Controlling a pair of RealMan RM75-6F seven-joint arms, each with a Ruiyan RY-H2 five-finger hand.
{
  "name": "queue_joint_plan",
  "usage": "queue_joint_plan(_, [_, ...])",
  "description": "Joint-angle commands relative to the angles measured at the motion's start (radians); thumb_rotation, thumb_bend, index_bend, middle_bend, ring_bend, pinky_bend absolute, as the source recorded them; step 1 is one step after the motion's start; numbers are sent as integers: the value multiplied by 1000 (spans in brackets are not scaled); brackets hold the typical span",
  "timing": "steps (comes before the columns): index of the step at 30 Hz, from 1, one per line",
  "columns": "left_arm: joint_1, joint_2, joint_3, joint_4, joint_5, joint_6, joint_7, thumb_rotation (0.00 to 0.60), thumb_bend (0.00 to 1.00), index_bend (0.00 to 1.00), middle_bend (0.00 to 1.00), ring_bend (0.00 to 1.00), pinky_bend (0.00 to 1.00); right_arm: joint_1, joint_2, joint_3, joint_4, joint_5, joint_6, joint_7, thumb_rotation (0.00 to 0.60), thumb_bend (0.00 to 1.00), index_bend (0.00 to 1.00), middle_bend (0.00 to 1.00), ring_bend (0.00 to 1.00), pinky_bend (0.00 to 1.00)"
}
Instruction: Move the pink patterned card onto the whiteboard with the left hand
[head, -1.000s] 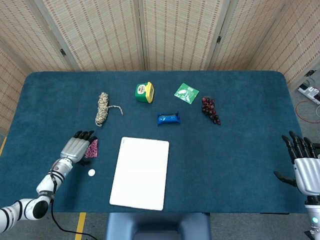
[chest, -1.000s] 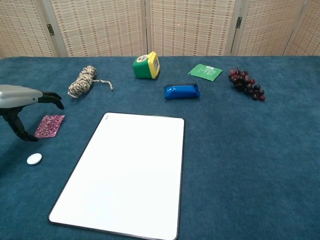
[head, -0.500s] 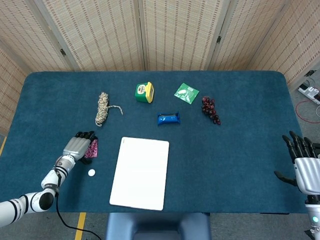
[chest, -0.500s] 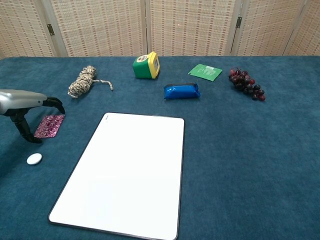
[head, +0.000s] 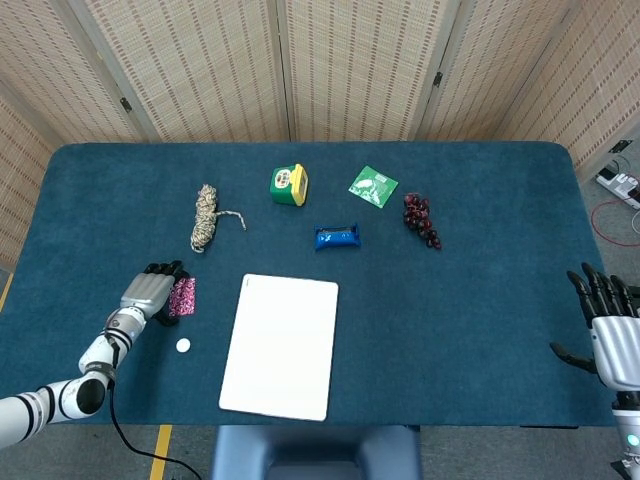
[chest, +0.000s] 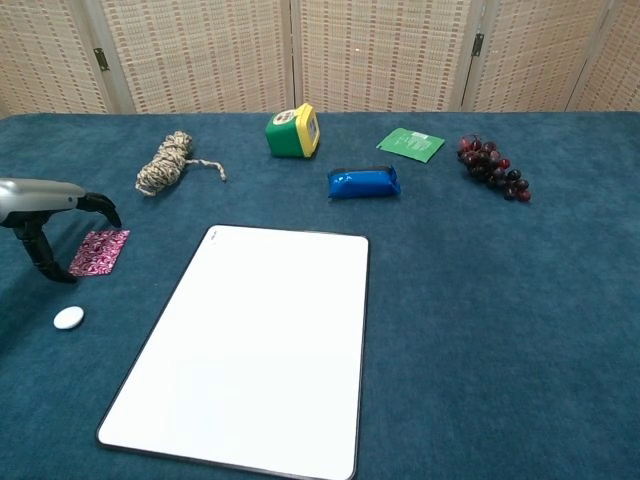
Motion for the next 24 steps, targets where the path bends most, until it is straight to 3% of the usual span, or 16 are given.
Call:
queue_joint_plan(1, [-3,-2,3,0,-4,3,-3,600,255,192,0,0,0,-1,0,0,0,0,1,1,600,114,0,0,49,0])
queue_joint_plan(24, [-27,-40,23,46,-47,25,-18,600,260,223,0,0,0,-11,-4,-3,11,5,9,14,600,114,0,0,48,0])
